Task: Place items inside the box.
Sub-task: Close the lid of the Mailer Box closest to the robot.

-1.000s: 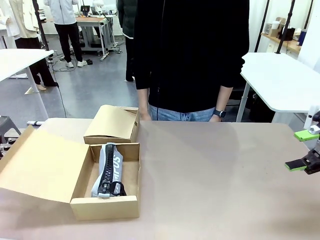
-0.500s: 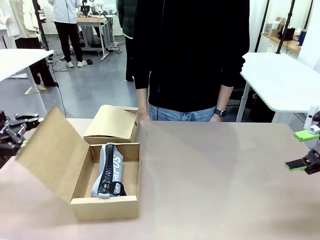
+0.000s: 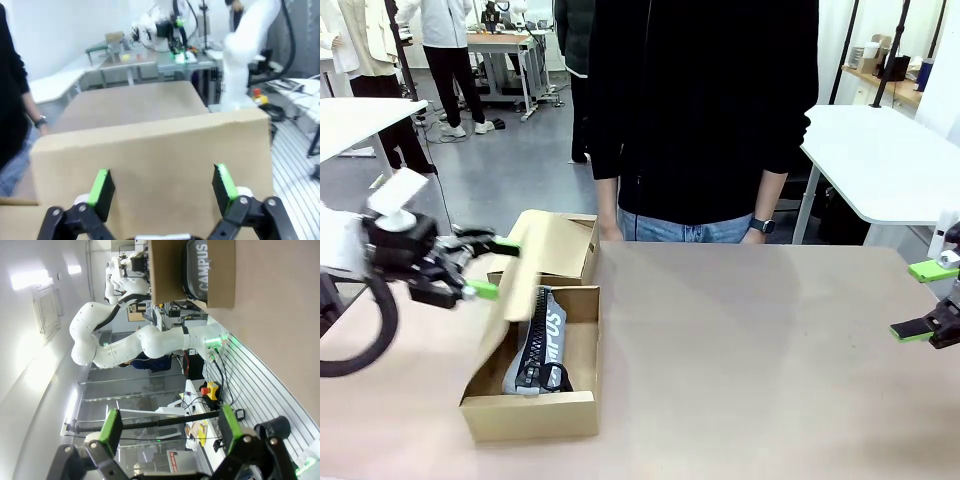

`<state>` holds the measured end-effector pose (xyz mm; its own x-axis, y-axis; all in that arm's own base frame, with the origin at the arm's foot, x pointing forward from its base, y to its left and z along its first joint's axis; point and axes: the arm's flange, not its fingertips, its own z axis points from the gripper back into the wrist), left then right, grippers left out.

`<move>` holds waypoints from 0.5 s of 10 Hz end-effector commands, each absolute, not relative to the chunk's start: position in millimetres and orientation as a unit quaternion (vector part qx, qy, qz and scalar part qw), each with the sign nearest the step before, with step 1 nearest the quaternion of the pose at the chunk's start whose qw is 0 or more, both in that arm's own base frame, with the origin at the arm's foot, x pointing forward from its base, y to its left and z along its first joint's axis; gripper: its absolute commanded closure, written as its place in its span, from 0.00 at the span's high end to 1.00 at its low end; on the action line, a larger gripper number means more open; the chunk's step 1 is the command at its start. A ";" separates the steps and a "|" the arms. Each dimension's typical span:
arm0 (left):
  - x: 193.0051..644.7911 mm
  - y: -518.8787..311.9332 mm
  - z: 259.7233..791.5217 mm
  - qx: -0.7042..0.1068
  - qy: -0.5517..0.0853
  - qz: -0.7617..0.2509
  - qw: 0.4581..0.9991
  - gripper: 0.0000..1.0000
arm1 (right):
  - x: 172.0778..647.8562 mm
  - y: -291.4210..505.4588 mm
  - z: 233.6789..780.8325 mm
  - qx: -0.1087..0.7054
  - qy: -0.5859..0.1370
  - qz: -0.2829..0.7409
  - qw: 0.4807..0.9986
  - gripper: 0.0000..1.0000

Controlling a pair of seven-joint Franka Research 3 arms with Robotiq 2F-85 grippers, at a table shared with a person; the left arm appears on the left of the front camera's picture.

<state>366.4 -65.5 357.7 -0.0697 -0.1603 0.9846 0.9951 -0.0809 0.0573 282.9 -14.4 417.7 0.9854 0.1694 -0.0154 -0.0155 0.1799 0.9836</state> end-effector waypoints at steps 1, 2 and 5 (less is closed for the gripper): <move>311.0 -97.5 314.4 -0.464 -0.421 -0.577 0.524 1.00 | 283.1 -13.1 424.1 0.645 0.064 0.049 0.760 1.00; 307.8 -101.9 298.2 -0.469 -0.390 -0.582 0.538 1.00 | 283.1 -13.1 424.1 0.645 0.064 0.049 0.760 1.00; 305.0 -101.1 278.1 -0.438 -0.373 -0.602 0.554 1.00 | 283.1 -13.1 424.1 0.645 0.064 0.049 0.760 1.00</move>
<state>366.9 -105.2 283.5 0.0396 -0.2977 0.9538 0.9894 -0.1220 -0.0791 282.9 -14.5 417.7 0.9855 0.1691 -0.0156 -0.0153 0.1801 0.9835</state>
